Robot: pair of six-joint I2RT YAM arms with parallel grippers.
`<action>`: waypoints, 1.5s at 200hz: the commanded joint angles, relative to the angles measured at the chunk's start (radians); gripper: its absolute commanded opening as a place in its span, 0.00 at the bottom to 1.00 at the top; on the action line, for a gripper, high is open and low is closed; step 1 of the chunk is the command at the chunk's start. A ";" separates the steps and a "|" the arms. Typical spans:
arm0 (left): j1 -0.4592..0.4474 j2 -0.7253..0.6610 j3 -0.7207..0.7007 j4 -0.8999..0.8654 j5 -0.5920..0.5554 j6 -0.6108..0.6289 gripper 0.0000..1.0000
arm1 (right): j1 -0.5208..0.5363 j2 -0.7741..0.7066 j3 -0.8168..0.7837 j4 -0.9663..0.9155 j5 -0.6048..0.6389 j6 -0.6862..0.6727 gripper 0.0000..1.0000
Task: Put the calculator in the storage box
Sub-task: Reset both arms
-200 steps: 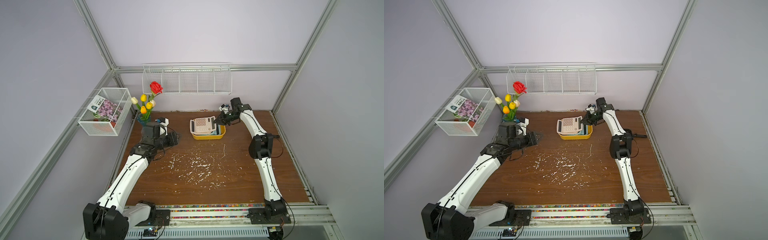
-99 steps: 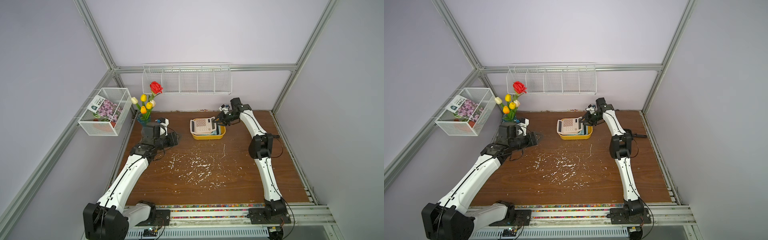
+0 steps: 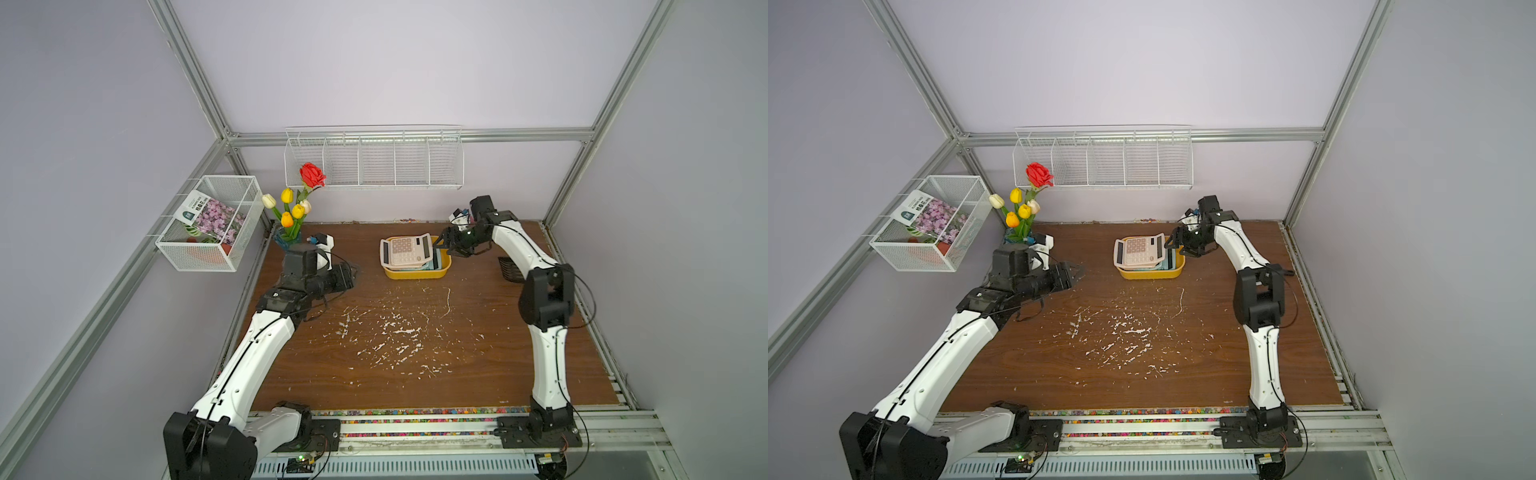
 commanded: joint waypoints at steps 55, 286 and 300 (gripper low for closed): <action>0.048 -0.155 -0.209 0.340 -0.447 0.068 0.70 | 0.001 -0.753 -1.106 0.977 0.552 -0.241 0.99; 0.123 0.155 -0.726 1.329 -0.761 0.382 1.00 | -0.079 -0.560 -1.590 1.784 0.848 -0.377 0.99; 0.128 0.209 -0.768 1.429 -0.787 0.374 1.00 | -0.081 -0.562 -1.589 1.776 0.848 -0.374 0.99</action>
